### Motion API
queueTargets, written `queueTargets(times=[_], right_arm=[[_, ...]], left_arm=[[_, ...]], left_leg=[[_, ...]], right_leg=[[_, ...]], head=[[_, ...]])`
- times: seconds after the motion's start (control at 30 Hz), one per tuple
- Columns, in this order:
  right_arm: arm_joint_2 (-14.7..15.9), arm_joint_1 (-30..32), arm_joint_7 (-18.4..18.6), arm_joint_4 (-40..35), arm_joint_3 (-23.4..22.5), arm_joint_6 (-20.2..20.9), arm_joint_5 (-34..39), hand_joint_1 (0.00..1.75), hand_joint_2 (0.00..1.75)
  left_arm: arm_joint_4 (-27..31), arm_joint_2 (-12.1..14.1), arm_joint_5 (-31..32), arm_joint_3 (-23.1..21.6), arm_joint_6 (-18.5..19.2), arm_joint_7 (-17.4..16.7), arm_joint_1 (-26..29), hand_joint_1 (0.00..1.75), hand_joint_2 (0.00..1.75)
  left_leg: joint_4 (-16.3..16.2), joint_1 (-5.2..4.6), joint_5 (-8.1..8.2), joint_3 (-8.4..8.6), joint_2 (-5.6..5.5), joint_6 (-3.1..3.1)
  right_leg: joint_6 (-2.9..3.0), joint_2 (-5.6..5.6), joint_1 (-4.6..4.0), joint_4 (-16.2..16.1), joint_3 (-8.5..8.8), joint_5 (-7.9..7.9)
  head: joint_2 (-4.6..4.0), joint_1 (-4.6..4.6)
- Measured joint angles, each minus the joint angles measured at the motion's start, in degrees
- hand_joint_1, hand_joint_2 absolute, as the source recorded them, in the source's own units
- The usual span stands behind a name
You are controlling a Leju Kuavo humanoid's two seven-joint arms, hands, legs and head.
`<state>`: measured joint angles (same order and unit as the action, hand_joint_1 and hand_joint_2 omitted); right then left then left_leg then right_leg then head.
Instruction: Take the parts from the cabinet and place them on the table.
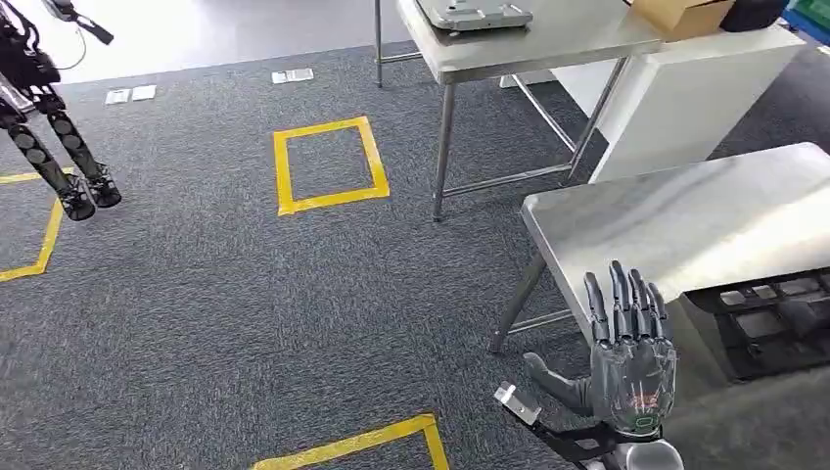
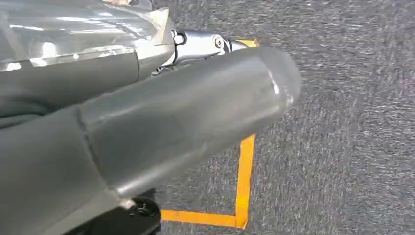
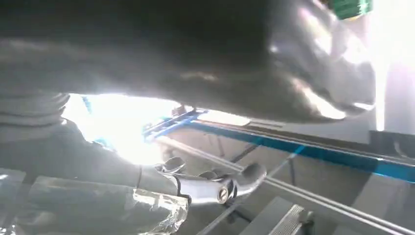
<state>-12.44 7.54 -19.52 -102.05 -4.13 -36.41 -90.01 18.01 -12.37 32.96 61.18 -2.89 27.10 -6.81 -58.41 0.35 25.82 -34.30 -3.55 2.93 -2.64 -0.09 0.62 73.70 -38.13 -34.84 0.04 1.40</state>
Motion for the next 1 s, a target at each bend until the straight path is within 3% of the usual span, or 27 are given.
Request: queueTargets(times=[0.07, 0.1, 0.13, 0.23, 0.27, 0.3, 0.33, 0.37, 0.43, 0.47, 0.5, 0.57, 0.6, 0.63, 0.67, 0.77, 0.8, 0.83, 0.87, 0.93, 0.97, 1.0], right_arm=[[-0.04, 0.42, 0.37, 0.02, 0.24, 0.11, -0.02, 0.0, 0.0], [0.07, 0.92, 1.31, 0.13, 0.92, 0.11, -0.02, 0.0, 0.0], [0.22, 1.56, 2.43, 0.42, 1.75, 0.09, -0.02, 0.0, 0.0], [0.89, 2.47, 4.74, 1.42, 4.25, 0.02, -0.02, 0.0, 0.0], [1.01, 2.54, 5.2, 1.64, 4.98, 0.02, -0.04, 0.0, 0.0], [1.07, 2.6, 5.82, 2.05, 5.78, 0.02, -0.02, 0.0, 0.0], [1.16, 2.7, 6.51, 2.77, 6.66, 0.02, -0.02, 0.0, 0.0], [1.25, 2.74, 7.11, 3.5, 7.24, 0.02, -0.02, 0.0, 0.0], [1.66, 2.64, 9.37, 6.59, 7.82, 0.02, 0.65, 0.0, 0.0], [1.84, 2.3, 10.03, 8.67, 7.96, 0.02, 1.49, 0.0, 0.0], [1.97, 1.74, 9.9, 11.14, 7.96, 0.02, 2.5, 0.0, 0.0], [2.03, 0.19, 7.38, 16.32, 7.56, 0.02, 4.75, 0.0, 0.0], [2.01, -0.48, 6.05, 18.61, 7.19, 0.02, 5.36, 0.0, 0.0], [2.03, -0.8, 5.53, 20.12, 6.93, 0.02, 5.6, 0.0, 0.0], [2.03, -1.1, 5.18, 21.18, 6.75, 0.02, 5.75, 0.0, 0.0], [1.95, -2.2, 5.16, 23.89, 6.62, 0.02, 6.01, 0.0, 0.0], [1.95, -2.47, 5.16, 24.41, 6.54, 0.0, 6.03, 0.0, 0.0], [1.92, -2.68, 5.09, 24.88, 6.51, 0.0, 6.03, 0.0, 0.0], [1.92, -2.76, 5.09, 25.36, 6.45, 0.0, 6.05, 0.0, 0.0], [1.95, -2.69, 5.09, 26.49, 5.99, 0.0, 6.14, 0.0, 0.0], [2.01, -2.69, 5.09, 26.91, 5.84, 0.0, 6.14, 0.0, 0.0], [2.12, -2.72, 5.09, 27.24, 5.73, 0.0, 6.14, 0.0, 0.0]], left_arm=[[-0.02, -0.11, 0.13, 0.15, 0.94, 0.0, -0.03, 0.0, 0.0], [-0.02, -0.22, 0.33, 0.15, 1.32, -0.02, -0.02, 0.0, 0.0], [-0.07, -0.26, 0.55, 0.2, 1.45, -0.11, -0.04, 0.0, 0.0], [-0.2, -0.33, 0.7, 0.28, 1.6, -0.37, 0.22, 0.0, 0.0], [-0.22, -0.31, 0.76, 0.31, 1.6, -0.39, 0.25, 0.0, 0.0], [-0.22, -0.15, 0.76, 0.37, 1.53, -0.39, 0.26, 0.0, 0.0], [-0.26, -0.24, 0.9, 0.4, 1.51, -0.48, 0.25, 0.0, 0.0], [-0.26, -0.22, 1.07, 0.42, 1.51, -0.5, 0.09, 0.0, 0.0], [-0.31, -0.26, 1.22, 0.44, 1.4, -0.79, -0.01, 0.0, 0.0], [-0.35, -0.26, 1.22, 0.46, 1.18, -0.87, 0.07, 0.0, 0.0], [-0.42, -0.26, 1.22, 0.53, 0.96, -0.92, 0.13, 0.0, 0.0], [-0.44, -0.17, 1.01, 0.81, 0.38, -1.01, 0.11, 0.0, 0.0], [-0.46, -0.15, 0.96, 0.83, 0.35, -1.03, 0.04, 0.0, 0.0], [-0.63, -0.46, 0.83, 0.83, 0.33, -1.11, -0.22, 0.0, 0.0], [-0.63, -0.41, 0.83, 0.88, 0.29, -1.14, -0.3, 0.0, 0.0], [-0.68, -0.39, 0.76, 1.16, 0.24, -1.18, -0.22, 0.0, 0.0], [-0.68, -0.46, 0.74, 1.31, 0.22, -1.18, -0.16, 0.0, 0.0], [-0.68, -0.39, 0.74, 1.38, 0.22, -1.18, -0.2, 0.0, 0.0], [-0.68, -0.37, 0.68, 1.44, 0.2, -1.18, -0.3, 0.0, 0.0], [-0.68, -0.39, 0.68, 1.58, 0.22, -1.2, -0.33, 0.0, 0.0], [-0.7, -0.39, 0.68, 1.62, 0.22, -1.22, -0.25, 0.0, 0.0], [-0.72, -0.39, 0.68, 1.64, 0.22, -1.22, -0.17, 0.0, 0.0]], left_leg=[[-0.01, -0.02, -0.05, 0.21, -1.89, -0.08], [-0.01, 0.1, -0.09, 0.19, -2.58, -0.14], [-0.16, -0.28, -0.06, 0.14, -3.3, -0.49], [0.18, 0.22, -0.5, -0.43, -4.62, -1.48], [0.19, 0.13, -0.57, -0.64, -5.23, -1.91], [-0.56, 0.27, 0.01, -0.8, -3.72, -1.82], [-2.75, -0.21, 1.82, -1.78, 0.04, -2.02], [-6.22, -0.07, 3.88, -3.53, 1.53, -2.29], [-14.62, 0.35, 7.22, -7.82, 2.83, -2.92], [-15.98, 0.57, 7.13, -8.58, 3.15, -3.14], [-14.75, 0.88, 5.88, -8.03, 3.43, -3.32], [-6.64, 1.44, 1.64, -3.74, 4.75, -3.82], [-1.44, 1.62, -0.06, -0.64, 7.47, -4.16], [-0.79, 1.15, 0.52, -0.27, 8.87, -3.95], [-0.53, 1.18, 0.45, -0.32, 7.83, -3.28], [-0.31, 0.26, 0.37, -0.39, 5.53, -1.9], [0.08, 0.73, -0.02, -0.08, 4.95, -1.29], [0.11, 0.73, -0.09, -0.1, 4.32, -0.99], [0.11, 0.72, -0.2, -0.19, 3.78, -0.59], [0.1, 0.57, -0.2, -0.33, 2.02, -0.4], [0.09, 0.4, -0.23, -0.34, 1.07, -0.36], [0.08, 0.32, -0.23, -0.31, 0.25, -0.36]], right_leg=[[-0.65, 1.43, -0.02, -10.77, 5.09, 4.72], [-0.49, 4.93, 0.16, -15.8, 7.31, 6.12], [0.21, 4.85, -0.27, -16.34, 7.26, 6.2], [1.2, 3.29, -0.84, -16.19, 7.58, 6.42], [1.81, 2.58, -0.16, -16.85, 7.89, 6.84], [2.14, 1.69, 0.46, -17.32, 8.17, 7.14], [2.52, 1.2, 0.18, -17.64, 8.36, 7.15], [3.01, 0.33, 0.1, -17.61, 8.43, 7.11], [3.18, -1.66, -0.17, -17.6, 8.4, 6.96], [3.18, -2.54, -0.16, -17.59, 8.37, 6.9], [3.16, -3.23, -0.09, -17.59, 8.37, 6.88], [2.92, -4.48, 0.15, -17.5, 8.46, 6.66], [2.46, -5.08, 0.13, -17.19, 8.58, 6.36], [1.91, -5.47, -0.66, -16.97, 8.31, 5.99], [1.48, -6.01, -0.68, -16.89, 8.26, 5.63], [0.36, -8.05, -0.78, -17.2, 9.57, 5.41], [0.04, -6.63, -0.08, -16.4, 9.1, 4.79], [0.24, -3.67, -0.02, -14.21, 8.23, 3.35], [0.54, -1.7, 0.13, -9.92, 6.29, 1.23], [0.7, -0.37, 0.1, -0.49, 1.42, -2.27], [0.46, -0.16, 0.05, 2.19, -0.12, -2.6], [0.2, -0.06, 0.03, 1.82, -0.22, -1.91]], head=[[0.0, 0.02], [0.0, 0.09], [0.0, -0.07], [0.0, -0.04], [0.0, -0.11], [0.0, -0.09], [0.0, -0.39], [0.0, -0.68], [0.0, -0.61], [0.0, -0.63], [0.0, -0.63], [0.0, -0.63], [0.0, -0.68], [0.0, -0.83], [0.0, -0.37], [0.0, -0.35], [0.0, -0.4], [0.0, -0.04], [0.0, 0.0], [0.0, 0.0], [0.0, -0.02], [0.0, -0.06]])
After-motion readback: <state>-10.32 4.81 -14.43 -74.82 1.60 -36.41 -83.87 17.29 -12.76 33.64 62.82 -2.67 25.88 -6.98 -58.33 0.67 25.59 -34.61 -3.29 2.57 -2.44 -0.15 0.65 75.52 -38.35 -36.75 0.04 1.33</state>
